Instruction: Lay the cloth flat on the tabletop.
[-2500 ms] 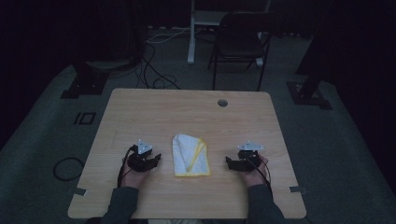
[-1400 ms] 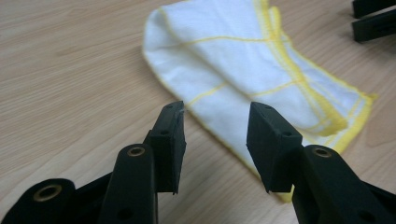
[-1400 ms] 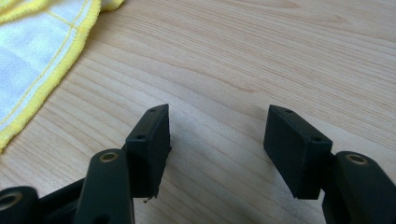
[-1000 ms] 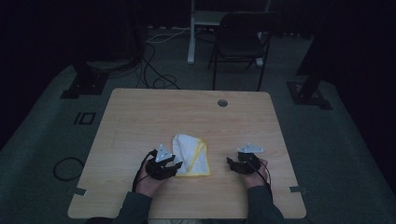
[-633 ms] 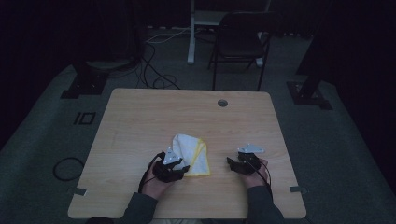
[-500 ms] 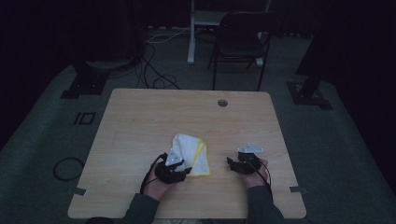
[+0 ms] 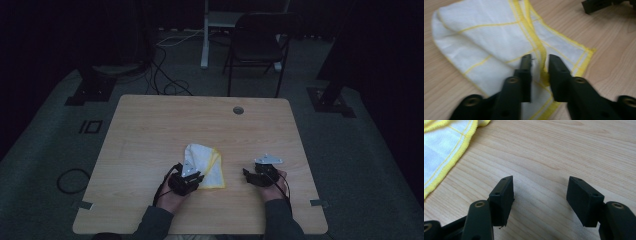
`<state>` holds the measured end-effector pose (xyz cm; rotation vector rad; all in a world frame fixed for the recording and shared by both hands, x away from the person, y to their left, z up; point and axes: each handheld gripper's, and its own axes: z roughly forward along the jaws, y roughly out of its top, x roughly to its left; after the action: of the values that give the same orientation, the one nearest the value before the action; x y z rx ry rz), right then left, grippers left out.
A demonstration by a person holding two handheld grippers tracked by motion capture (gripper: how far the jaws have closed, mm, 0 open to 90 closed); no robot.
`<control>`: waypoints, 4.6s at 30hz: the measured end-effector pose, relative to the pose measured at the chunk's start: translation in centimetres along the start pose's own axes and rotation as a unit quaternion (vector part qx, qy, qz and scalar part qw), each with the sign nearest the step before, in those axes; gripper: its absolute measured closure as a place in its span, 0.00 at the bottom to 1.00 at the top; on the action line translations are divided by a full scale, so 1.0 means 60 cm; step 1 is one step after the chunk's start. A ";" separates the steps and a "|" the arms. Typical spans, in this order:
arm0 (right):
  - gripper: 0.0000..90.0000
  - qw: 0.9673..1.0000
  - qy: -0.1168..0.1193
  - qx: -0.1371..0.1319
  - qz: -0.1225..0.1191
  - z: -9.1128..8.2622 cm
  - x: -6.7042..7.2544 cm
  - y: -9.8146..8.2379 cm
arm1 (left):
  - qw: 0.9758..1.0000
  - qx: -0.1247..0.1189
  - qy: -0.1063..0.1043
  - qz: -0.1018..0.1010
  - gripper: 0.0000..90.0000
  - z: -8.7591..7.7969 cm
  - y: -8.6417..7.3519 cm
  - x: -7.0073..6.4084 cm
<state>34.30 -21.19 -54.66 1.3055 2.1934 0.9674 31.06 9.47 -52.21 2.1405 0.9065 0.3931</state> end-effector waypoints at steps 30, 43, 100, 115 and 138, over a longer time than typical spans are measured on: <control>0.43 1.000 0.001 -0.001 0.000 0.000 0.000 0.000 | 0.991 -0.056 0.097 -0.070 0.99 -0.072 0.042 0.153; 0.43 1.000 0.001 -0.001 0.000 0.000 0.000 0.000 | 0.981 -0.025 0.147 -0.127 0.99 -0.045 0.039 0.261; 0.66 0.983 0.123 -0.043 -0.126 0.005 0.150 0.041 | 0.997 -0.012 -0.002 -0.072 0.80 -0.059 -0.067 0.052; 0.65 0.969 0.153 -0.036 -0.190 0.027 0.212 0.053 | 0.998 0.015 0.011 -0.064 0.88 -0.037 -0.073 0.046; 0.98 0.980 0.114 -0.049 -0.155 0.041 0.172 0.107 | 0.994 0.036 0.077 -0.069 0.94 -0.053 -0.078 0.090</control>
<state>34.78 -9.20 -51.52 0.8073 2.3916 1.1271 30.93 17.12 -53.68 2.1189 1.1661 0.4671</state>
